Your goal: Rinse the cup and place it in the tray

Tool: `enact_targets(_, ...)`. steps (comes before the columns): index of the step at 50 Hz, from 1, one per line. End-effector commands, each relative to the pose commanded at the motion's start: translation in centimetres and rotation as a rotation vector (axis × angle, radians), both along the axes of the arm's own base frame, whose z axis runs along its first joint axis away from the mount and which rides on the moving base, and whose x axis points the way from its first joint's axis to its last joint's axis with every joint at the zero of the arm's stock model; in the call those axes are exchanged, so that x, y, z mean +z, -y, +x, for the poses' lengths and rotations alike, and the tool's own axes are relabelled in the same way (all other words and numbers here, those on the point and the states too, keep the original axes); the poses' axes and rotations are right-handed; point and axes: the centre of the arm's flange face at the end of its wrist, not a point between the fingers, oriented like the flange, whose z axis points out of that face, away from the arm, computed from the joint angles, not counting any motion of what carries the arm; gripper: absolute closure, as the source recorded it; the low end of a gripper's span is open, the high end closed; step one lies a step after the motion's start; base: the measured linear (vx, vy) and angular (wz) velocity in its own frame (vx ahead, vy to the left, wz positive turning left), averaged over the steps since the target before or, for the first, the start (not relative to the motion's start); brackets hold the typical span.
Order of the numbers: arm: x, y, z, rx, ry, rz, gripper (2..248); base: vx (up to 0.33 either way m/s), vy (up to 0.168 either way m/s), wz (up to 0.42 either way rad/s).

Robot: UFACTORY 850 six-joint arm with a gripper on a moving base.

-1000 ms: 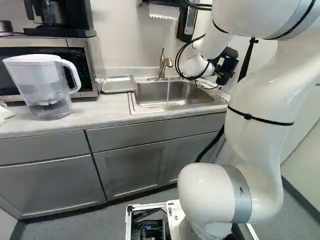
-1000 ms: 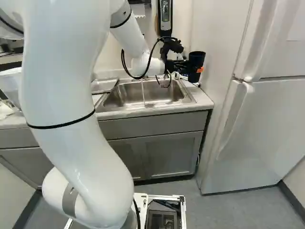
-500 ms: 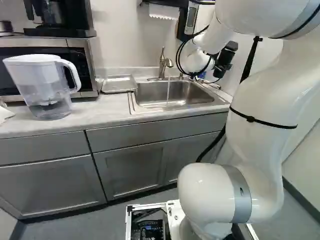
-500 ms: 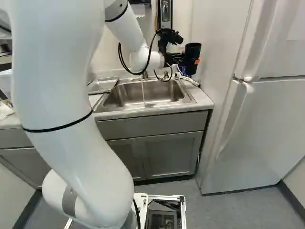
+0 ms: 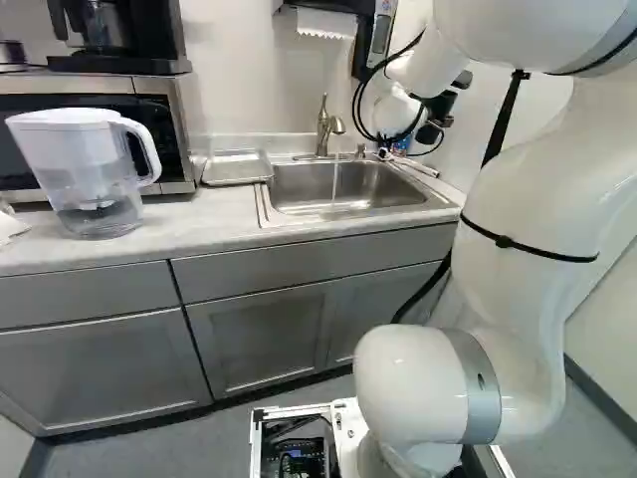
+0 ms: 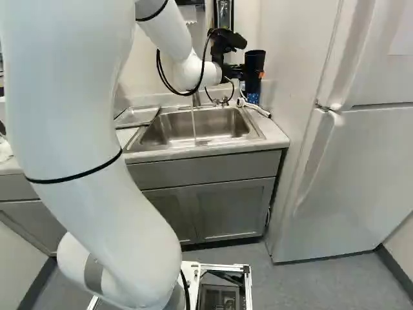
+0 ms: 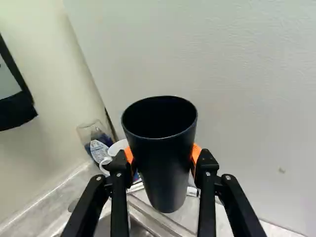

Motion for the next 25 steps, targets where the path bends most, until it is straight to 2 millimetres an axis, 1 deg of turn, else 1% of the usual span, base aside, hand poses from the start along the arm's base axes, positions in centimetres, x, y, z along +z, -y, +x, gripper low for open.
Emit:
enact_targets(8, 0.84, -0.25, 0.17, 0.04, -0.004, -0.009, 125, 0.0, 0.0, 0.0)
enact_targets(25, 0.71, -0.79, -0.02, 0.117, -0.049, -0.031, 125, 0.0, 0.0, 0.0)
